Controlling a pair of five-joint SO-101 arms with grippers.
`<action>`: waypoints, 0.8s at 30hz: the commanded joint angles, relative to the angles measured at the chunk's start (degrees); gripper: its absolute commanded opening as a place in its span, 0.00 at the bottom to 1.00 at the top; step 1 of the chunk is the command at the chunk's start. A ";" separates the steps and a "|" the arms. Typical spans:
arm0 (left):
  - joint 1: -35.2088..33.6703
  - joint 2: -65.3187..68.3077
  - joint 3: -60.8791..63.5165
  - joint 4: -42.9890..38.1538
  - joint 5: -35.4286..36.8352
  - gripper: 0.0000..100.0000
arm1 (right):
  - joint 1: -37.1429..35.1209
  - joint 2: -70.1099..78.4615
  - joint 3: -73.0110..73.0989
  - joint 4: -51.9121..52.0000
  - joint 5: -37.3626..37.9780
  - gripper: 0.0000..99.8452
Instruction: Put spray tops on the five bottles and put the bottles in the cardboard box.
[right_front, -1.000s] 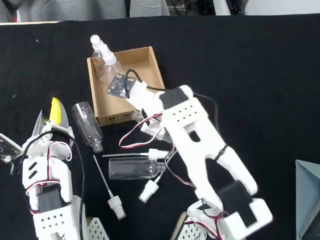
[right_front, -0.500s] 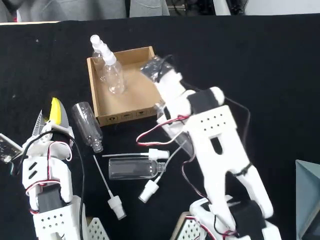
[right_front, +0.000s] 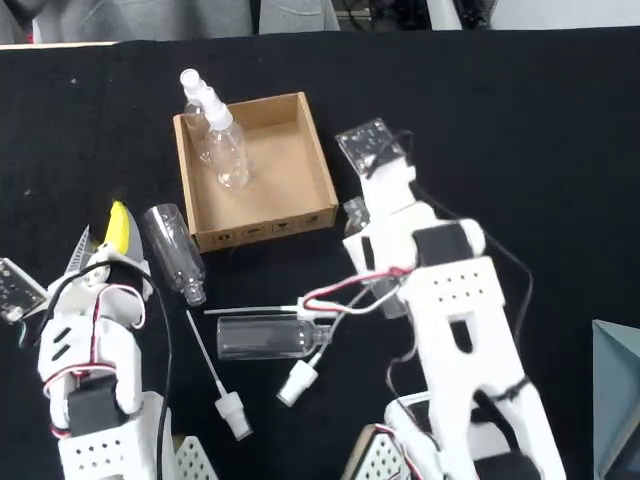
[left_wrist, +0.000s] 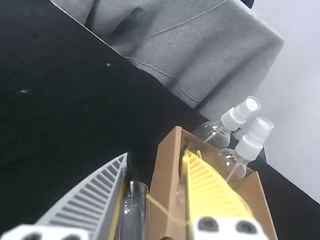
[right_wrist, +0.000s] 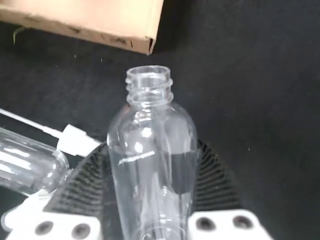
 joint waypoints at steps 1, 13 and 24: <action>0.57 -0.44 -6.29 3.60 -1.14 0.16 | 1.67 -5.41 1.80 -3.87 -0.44 0.05; 6.81 -0.44 -8.13 10.99 -13.71 0.16 | 4.13 -6.20 6.37 -10.11 -6.77 0.05; 22.55 0.00 -12.44 21.89 -23.03 0.16 | 13.45 -6.20 6.90 -13.36 -11.34 0.05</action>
